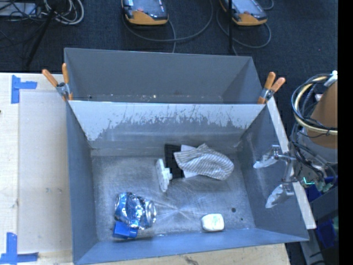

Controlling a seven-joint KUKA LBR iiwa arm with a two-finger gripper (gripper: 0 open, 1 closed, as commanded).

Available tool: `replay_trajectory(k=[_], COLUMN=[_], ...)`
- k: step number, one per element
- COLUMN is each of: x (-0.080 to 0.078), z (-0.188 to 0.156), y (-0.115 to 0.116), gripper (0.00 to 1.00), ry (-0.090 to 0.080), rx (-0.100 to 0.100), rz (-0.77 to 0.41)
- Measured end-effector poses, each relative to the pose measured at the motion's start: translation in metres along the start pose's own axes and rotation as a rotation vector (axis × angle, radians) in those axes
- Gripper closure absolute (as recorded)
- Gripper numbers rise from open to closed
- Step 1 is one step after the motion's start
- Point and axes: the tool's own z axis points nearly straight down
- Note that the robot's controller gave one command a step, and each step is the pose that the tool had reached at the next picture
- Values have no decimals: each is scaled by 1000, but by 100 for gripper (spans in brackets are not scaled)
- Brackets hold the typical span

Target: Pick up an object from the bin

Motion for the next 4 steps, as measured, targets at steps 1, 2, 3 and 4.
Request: replay_trajectory(k=[1, 2, 3, 4], x=[-2, -28, -51, -59], z=[-4, 41, 95, 106], y=[1, 28, 49, 62], gripper=[0, 0, 0, 0], ry=[-8, -16, -12, 0], rx=[2, 5, 1, 0], rz=[-4, -22, 11, -30])
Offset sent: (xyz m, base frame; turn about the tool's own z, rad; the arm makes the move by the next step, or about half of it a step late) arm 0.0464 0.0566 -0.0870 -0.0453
